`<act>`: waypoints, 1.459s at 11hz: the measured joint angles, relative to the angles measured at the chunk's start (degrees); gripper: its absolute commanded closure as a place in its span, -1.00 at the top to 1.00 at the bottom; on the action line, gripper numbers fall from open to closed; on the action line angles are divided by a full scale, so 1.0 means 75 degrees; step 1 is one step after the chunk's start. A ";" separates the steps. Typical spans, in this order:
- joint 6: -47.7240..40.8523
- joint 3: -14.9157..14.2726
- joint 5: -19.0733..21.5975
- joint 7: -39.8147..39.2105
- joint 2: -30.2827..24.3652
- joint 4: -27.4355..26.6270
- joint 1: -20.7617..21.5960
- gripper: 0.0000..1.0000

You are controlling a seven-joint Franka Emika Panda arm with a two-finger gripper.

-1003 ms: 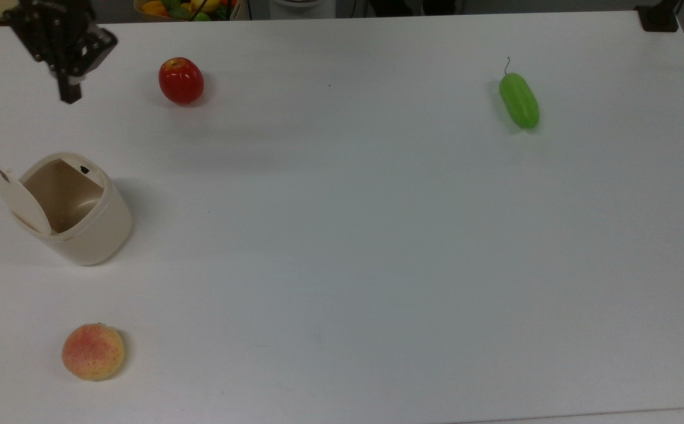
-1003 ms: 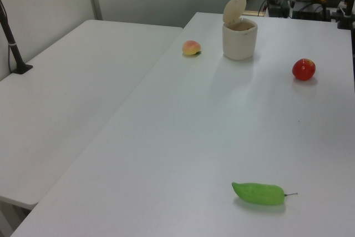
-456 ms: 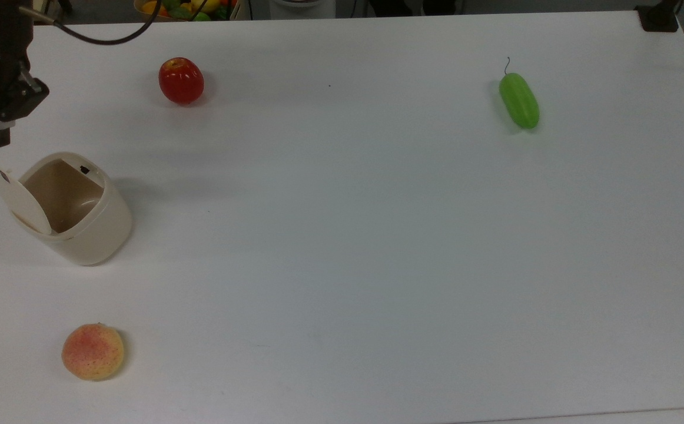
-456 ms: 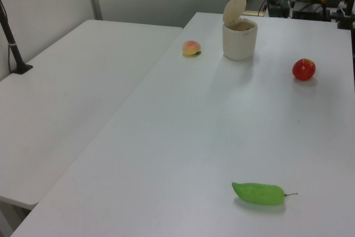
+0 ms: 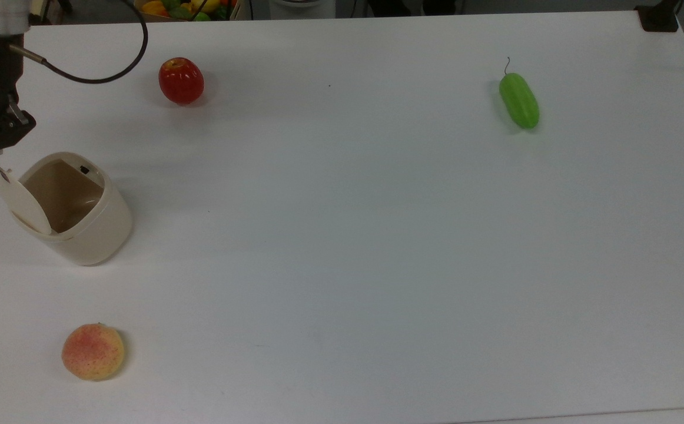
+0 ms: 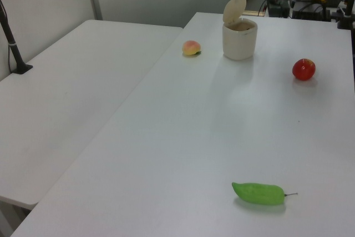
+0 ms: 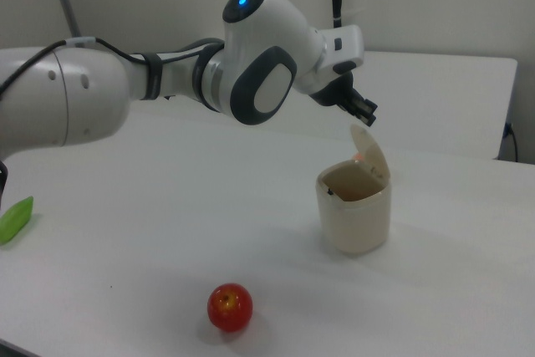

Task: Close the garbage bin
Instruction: 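Move the gripper toward the open lid of the cream bin, then push the raised lid down over the bin opening with the gripper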

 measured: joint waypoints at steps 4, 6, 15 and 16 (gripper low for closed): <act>0.0010 0.0000 -0.0029 0.0000 0.0131 0.0001 -0.0007 -1.00; 0.0010 0.0000 -0.0039 0.0000 0.0169 0.0001 -0.0006 -1.00; -0.2380 0.0024 -0.0278 -0.0005 0.0060 0.0022 0.0087 -1.00; -0.2413 0.0035 -0.0278 -0.0005 0.0071 0.0000 0.0088 -1.00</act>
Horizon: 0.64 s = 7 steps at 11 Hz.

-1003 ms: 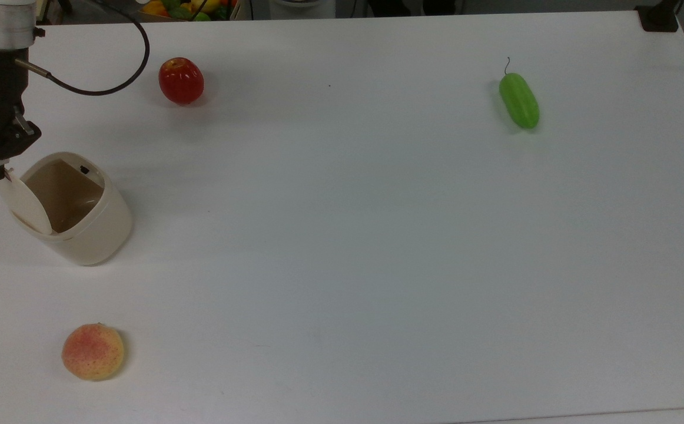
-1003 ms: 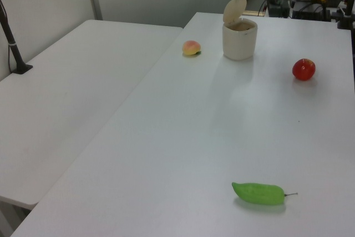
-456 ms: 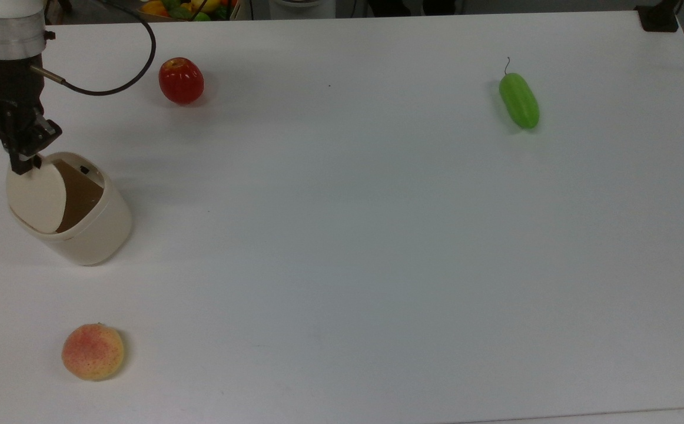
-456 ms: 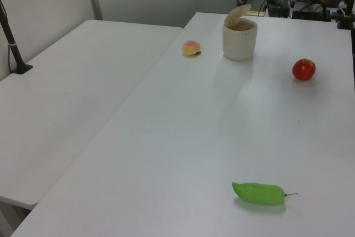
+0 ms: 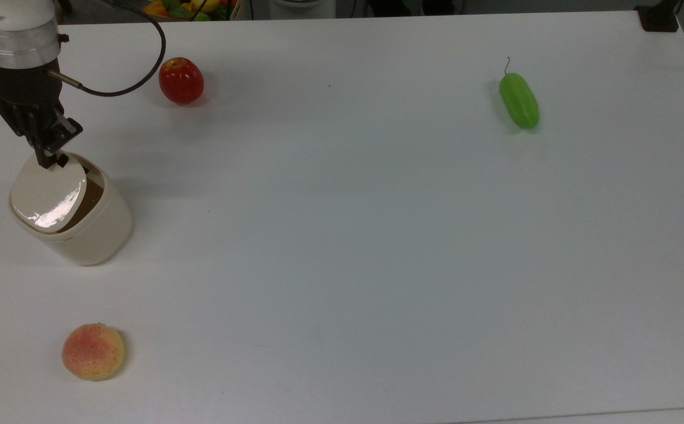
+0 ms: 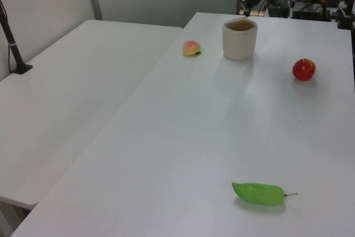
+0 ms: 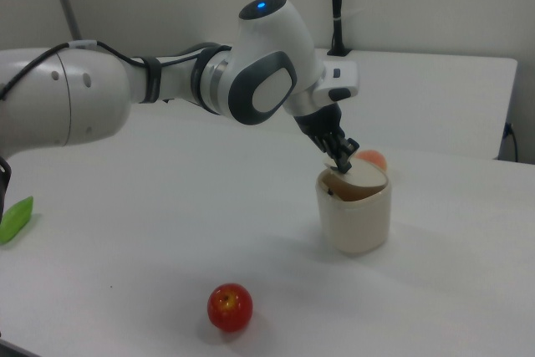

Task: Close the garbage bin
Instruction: 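Push the raised lid down over the bin opening with the gripper, then press the gripper on the closed lid to seat it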

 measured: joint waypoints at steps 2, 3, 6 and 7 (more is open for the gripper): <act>-0.0006 0.0021 0.0000 0.0000 0.0033 -0.0059 0.0002 -1.00; -0.0006 0.0028 0.0000 0.0000 0.0045 -0.0107 0.0002 -1.00; -0.0006 0.0043 0.0001 0.0001 0.0123 -0.0219 0.0003 -1.00; -0.0006 0.0043 0.0001 0.0002 0.0164 -0.0230 0.0003 -1.00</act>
